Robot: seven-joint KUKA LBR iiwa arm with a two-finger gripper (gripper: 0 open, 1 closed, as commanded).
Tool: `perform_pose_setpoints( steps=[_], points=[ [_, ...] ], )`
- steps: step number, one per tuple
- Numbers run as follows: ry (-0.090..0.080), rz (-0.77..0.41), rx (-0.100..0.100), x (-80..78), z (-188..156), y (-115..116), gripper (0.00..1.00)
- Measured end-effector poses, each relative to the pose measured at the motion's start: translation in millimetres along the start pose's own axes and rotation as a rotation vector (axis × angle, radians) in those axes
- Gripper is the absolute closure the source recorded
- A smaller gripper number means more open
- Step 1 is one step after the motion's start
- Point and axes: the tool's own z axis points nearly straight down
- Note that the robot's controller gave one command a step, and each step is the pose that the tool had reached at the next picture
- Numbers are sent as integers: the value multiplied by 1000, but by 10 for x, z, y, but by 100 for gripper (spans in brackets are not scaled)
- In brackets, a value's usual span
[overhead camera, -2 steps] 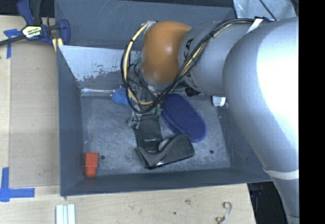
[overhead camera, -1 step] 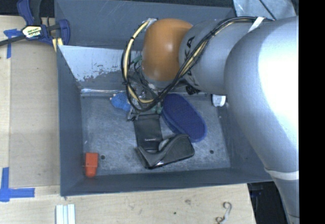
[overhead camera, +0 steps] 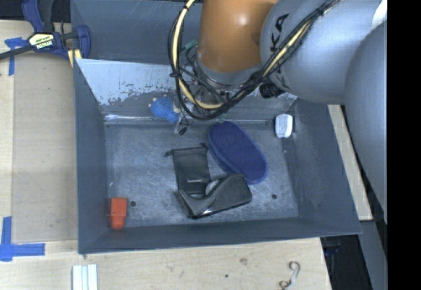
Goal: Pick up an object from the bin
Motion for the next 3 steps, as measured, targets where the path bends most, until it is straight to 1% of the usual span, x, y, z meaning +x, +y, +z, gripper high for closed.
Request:
perform_pose_setpoints(
  steps=[1, 2, 3],
  points=[
    [8, 1, 3, 16, 55, -7, 0],
    [16, -575, 0, 178, 1274, -97, 0],
    [11, -420, 2, 198, 1256, -640, 0]
  ],
)
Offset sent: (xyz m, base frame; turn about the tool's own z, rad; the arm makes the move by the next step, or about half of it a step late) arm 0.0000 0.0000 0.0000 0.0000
